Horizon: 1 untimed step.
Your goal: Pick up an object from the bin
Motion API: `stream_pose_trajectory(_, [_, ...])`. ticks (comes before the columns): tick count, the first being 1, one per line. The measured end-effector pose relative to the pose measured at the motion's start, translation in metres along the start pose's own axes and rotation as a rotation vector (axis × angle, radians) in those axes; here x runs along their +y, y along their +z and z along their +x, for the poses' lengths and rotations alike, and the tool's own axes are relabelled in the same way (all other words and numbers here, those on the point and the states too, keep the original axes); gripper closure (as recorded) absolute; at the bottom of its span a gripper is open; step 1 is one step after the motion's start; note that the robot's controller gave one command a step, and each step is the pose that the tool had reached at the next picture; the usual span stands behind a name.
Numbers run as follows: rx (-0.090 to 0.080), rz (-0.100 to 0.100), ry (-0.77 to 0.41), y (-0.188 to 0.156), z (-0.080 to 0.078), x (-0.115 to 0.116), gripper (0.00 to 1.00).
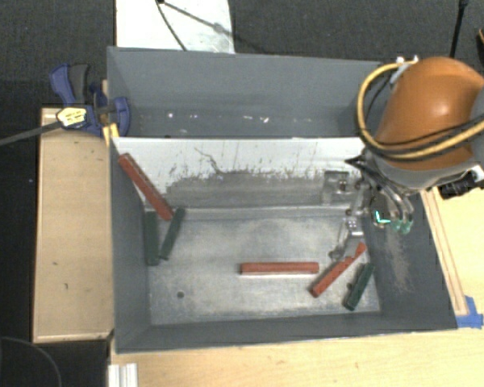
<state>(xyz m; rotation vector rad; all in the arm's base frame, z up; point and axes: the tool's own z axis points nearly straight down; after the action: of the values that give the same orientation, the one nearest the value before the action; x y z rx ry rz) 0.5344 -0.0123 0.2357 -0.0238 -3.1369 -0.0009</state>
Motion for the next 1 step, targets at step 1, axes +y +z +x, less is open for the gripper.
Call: stream_pose_trajectory(1, [0.002,-0.001,0.044,0.1388,-0.0016,0.0254,0.00])
